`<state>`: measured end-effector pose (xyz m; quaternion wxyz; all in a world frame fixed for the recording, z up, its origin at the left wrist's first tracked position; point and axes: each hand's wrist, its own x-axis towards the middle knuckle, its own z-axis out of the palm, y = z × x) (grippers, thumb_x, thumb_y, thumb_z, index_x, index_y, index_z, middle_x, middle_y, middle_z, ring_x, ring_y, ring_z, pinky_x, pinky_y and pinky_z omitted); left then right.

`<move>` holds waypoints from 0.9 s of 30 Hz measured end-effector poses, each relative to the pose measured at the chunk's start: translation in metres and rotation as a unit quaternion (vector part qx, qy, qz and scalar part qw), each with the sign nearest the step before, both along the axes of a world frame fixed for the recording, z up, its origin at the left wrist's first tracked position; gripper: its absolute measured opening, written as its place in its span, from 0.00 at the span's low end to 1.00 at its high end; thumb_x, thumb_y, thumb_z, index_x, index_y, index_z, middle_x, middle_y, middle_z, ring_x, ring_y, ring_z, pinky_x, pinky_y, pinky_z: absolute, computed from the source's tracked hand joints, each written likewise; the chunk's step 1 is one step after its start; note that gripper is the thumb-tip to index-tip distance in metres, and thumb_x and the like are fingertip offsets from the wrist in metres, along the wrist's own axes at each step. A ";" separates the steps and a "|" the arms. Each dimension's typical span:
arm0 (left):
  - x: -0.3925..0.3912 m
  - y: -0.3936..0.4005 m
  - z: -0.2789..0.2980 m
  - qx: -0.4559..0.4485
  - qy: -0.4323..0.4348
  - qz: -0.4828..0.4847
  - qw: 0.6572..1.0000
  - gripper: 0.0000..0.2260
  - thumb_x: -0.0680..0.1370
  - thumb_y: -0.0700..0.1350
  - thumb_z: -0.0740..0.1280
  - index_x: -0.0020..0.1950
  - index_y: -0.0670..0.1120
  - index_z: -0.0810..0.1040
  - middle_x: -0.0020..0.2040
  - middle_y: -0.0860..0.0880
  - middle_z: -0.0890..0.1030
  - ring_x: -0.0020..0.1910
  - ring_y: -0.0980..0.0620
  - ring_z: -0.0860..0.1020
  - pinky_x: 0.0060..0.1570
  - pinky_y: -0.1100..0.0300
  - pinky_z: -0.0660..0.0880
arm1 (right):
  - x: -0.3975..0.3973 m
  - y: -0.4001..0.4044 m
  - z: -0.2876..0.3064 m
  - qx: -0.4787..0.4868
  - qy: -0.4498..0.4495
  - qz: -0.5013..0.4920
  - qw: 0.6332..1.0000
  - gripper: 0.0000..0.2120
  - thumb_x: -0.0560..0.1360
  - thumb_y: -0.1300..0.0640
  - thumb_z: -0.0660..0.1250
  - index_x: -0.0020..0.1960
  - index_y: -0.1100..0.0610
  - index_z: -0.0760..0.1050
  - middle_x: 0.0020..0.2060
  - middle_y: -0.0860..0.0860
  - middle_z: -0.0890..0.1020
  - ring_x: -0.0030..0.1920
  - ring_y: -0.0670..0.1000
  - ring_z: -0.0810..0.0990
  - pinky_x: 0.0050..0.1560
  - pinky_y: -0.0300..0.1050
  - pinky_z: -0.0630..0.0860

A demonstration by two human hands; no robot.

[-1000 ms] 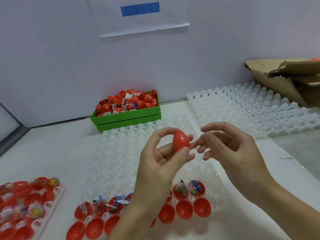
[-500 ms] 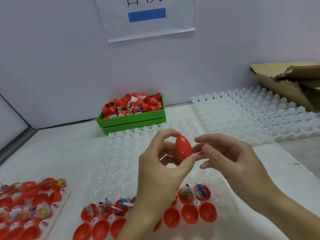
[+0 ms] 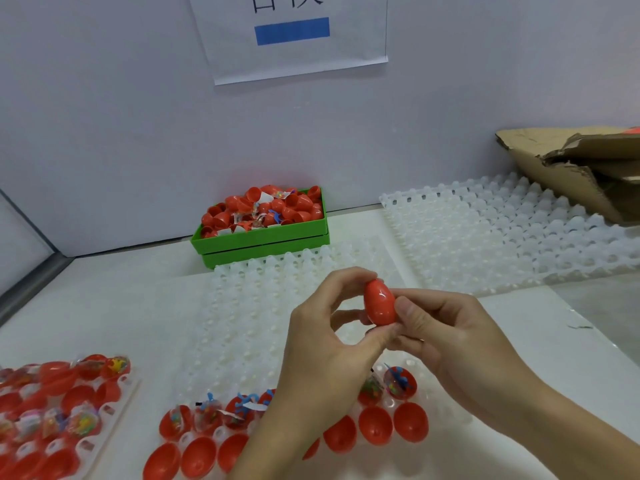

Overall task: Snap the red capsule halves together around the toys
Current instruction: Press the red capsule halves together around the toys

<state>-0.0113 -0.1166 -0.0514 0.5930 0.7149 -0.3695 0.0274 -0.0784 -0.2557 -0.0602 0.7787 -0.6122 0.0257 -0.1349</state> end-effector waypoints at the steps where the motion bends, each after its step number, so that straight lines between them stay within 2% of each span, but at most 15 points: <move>1: 0.000 0.000 -0.001 -0.003 -0.004 0.009 1.000 0.19 0.68 0.44 0.77 0.56 0.56 0.78 0.52 0.60 0.82 0.56 0.57 0.80 0.50 0.68 0.77 | 0.000 0.000 0.000 -0.003 0.001 -0.001 1.000 0.16 0.70 0.48 0.68 0.54 0.52 0.85 0.49 0.56 0.87 0.52 0.55 0.85 0.49 0.40 0.81; 5: 0.005 0.002 -0.003 0.013 -0.048 0.072 0.996 0.19 0.69 0.44 0.79 0.56 0.54 0.78 0.49 0.59 0.81 0.54 0.57 0.80 0.48 0.67 0.78 | 0.000 0.001 0.003 -0.049 0.001 -0.026 0.998 0.16 0.68 0.45 0.70 0.52 0.49 0.85 0.44 0.54 0.87 0.46 0.51 0.86 0.45 0.38 0.80; 13: 0.012 0.007 -0.001 0.025 -0.047 0.095 0.994 0.19 0.71 0.47 0.78 0.61 0.50 0.80 0.53 0.56 0.81 0.51 0.58 0.78 0.46 0.67 0.77 | 0.007 0.009 0.013 -0.142 0.015 -0.043 0.989 0.10 0.74 0.62 0.71 0.55 0.55 0.82 0.45 0.49 0.88 0.46 0.48 0.87 0.43 0.35 0.80; 17: 0.018 0.012 0.000 0.016 -0.043 0.116 0.992 0.20 0.72 0.44 0.77 0.62 0.52 0.79 0.55 0.57 0.81 0.51 0.59 0.77 0.43 0.67 0.77 | 0.021 0.013 0.023 -0.185 0.026 -0.034 0.982 0.10 0.74 0.60 0.72 0.55 0.53 0.83 0.44 0.49 0.88 0.46 0.48 0.86 0.45 0.37 0.81; 19: 0.020 0.013 0.000 0.015 -0.041 0.134 0.990 0.20 0.72 0.42 0.77 0.62 0.53 0.79 0.56 0.58 0.80 0.50 0.61 0.77 0.40 0.67 0.76 | 0.029 0.016 0.028 -0.195 0.028 -0.032 0.980 0.10 0.72 0.58 0.74 0.54 0.52 0.83 0.44 0.49 0.88 0.46 0.48 0.86 0.47 0.39 0.82; 22: 0.022 0.015 -0.001 0.005 -0.040 0.157 0.987 0.20 0.72 0.38 0.75 0.62 0.52 0.80 0.55 0.57 0.80 0.49 0.60 0.75 0.37 0.69 0.73 | 0.039 0.026 0.026 -0.187 0.013 -0.050 0.981 0.10 0.71 0.60 0.75 0.51 0.53 0.84 0.42 0.48 0.88 0.45 0.47 0.87 0.46 0.36 0.81; 25: 0.022 0.015 -0.003 0.004 -0.043 0.160 0.986 0.20 0.72 0.37 0.74 0.62 0.51 0.79 0.54 0.57 0.80 0.49 0.59 0.76 0.38 0.70 0.73 | 0.041 0.034 0.019 -0.157 0.003 -0.072 0.985 0.10 0.72 0.61 0.74 0.53 0.56 0.84 0.43 0.49 0.88 0.45 0.48 0.87 0.45 0.37 0.81; 27: 0.023 0.015 -0.005 0.004 -0.033 0.142 0.989 0.23 0.72 0.40 0.75 0.65 0.53 0.78 0.56 0.59 0.79 0.51 0.59 0.76 0.40 0.69 0.75 | 0.039 0.032 0.017 -0.152 0.004 -0.080 0.985 0.09 0.74 0.60 0.72 0.54 0.55 0.84 0.43 0.51 0.88 0.45 0.49 0.87 0.47 0.39 0.82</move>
